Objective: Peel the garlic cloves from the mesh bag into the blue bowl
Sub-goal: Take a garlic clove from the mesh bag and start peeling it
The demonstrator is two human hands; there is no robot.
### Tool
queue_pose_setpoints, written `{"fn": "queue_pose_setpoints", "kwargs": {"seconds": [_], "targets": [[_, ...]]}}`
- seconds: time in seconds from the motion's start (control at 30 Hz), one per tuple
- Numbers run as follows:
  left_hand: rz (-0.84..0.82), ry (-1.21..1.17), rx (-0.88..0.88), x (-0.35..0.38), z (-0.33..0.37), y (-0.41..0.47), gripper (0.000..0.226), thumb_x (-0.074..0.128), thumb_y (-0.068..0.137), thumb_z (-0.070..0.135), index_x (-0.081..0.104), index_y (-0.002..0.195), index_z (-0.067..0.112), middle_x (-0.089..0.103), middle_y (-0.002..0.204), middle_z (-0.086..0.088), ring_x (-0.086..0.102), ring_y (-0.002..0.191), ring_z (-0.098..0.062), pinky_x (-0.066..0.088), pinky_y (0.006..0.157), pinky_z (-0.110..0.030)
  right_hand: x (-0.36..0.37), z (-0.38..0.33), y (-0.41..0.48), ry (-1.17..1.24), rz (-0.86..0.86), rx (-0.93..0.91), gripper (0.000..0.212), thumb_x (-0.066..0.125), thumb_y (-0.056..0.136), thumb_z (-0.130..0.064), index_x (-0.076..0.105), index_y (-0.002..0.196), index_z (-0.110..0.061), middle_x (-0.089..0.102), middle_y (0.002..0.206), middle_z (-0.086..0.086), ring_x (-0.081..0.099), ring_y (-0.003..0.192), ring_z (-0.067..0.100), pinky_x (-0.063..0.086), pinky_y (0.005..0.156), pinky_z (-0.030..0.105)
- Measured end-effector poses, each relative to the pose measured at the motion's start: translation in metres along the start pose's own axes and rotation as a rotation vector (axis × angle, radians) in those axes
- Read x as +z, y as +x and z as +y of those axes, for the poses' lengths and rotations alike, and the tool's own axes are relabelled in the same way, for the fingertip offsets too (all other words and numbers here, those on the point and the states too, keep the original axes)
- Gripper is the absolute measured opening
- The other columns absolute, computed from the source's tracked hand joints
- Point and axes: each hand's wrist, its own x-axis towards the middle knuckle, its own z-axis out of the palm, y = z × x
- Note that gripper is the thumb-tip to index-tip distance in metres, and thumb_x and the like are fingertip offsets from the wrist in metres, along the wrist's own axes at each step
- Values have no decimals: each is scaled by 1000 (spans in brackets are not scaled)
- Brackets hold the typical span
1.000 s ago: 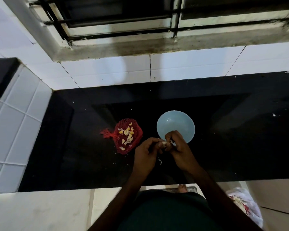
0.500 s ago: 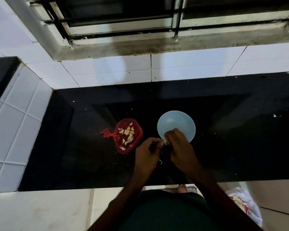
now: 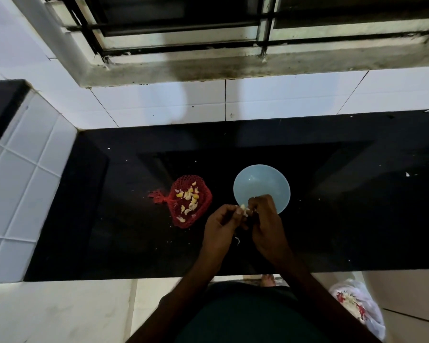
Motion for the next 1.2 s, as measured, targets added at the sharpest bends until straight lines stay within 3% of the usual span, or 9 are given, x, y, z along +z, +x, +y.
{"fn": "queue_pose_setpoints", "kwargs": {"seconds": [0.07, 0.2, 0.4, 0.53, 0.67, 0.93, 1.1, 1.2], "targets": [[6, 27, 35, -2, 2, 1, 21, 61, 99, 23, 70, 105, 5, 73, 93, -7, 69, 83, -19, 57, 82, -35, -2, 1, -3, 50, 2, 23, 9, 46, 92, -27, 45, 101, -26, 41, 107, -13, 51, 96, 2, 54, 72, 34], [-3, 114, 72, -7, -2, 3, 20, 58, 102, 26, 69, 102, 10, 71, 88, -5, 68, 79, -19, 56, 77, -28, -8, 12, -7, 58, -26, 51, 9, 50, 102, -14, 50, 104, -23, 48, 110, -7, 54, 104, 2, 53, 78, 32], [-17, 251, 53, -11, -18, 7, 20, 50, 107, 25, 67, 102, 17, 70, 87, -6, 68, 79, -19, 55, 73, -27, -14, 20, -15, 61, -123, 156, 12, 53, 105, -20, 65, 109, -22, 61, 107, -12, 61, 102, 2, 50, 88, 22], [-22, 285, 48, -10, -22, 9, 19, 50, 107, 24, 67, 102, 18, 71, 91, 4, 68, 82, -9, 56, 73, -23, -13, 8, -13, 151, -152, 226, 13, 67, 97, -24, 68, 110, -23, 69, 106, -13, 65, 101, 1, 51, 88, 18], [-52, 336, 69, -9, -24, 12, 13, 53, 105, 21, 66, 102, 20, 69, 94, 6, 68, 86, -12, 57, 76, -29, -10, 6, -7, 211, -94, 313, 11, 72, 92, -30, 70, 102, -26, 71, 101, -13, 67, 96, 3, 53, 84, 19], [-77, 464, 177, -15, -28, 13, 11, 55, 104, 13, 66, 101, 16, 68, 89, 0, 67, 80, -15, 58, 72, -32, -13, 11, -1, 337, -132, 364, 11, 77, 86, -11, 74, 91, -20, 76, 92, -9, 71, 91, 4, 51, 82, 15], [-95, 604, 277, -22, -36, 18, 11, 54, 103, 9, 63, 99, 15, 63, 89, 2, 62, 80, -14, 51, 70, -24, -15, 19, 0, 191, -175, 303, 10, 75, 88, -12, 72, 89, -22, 73, 89, -11, 70, 88, 3, 55, 80, 21], [-78, 652, 277, -25, -42, 20, 13, 53, 103, 9, 60, 97, 18, 60, 90, 4, 59, 81, -11, 51, 72, -29, -16, 26, -2, 92, -214, 252, 14, 71, 89, -7, 70, 88, -21, 71, 89, -10, 68, 88, 4, 56, 79, 27]]}}
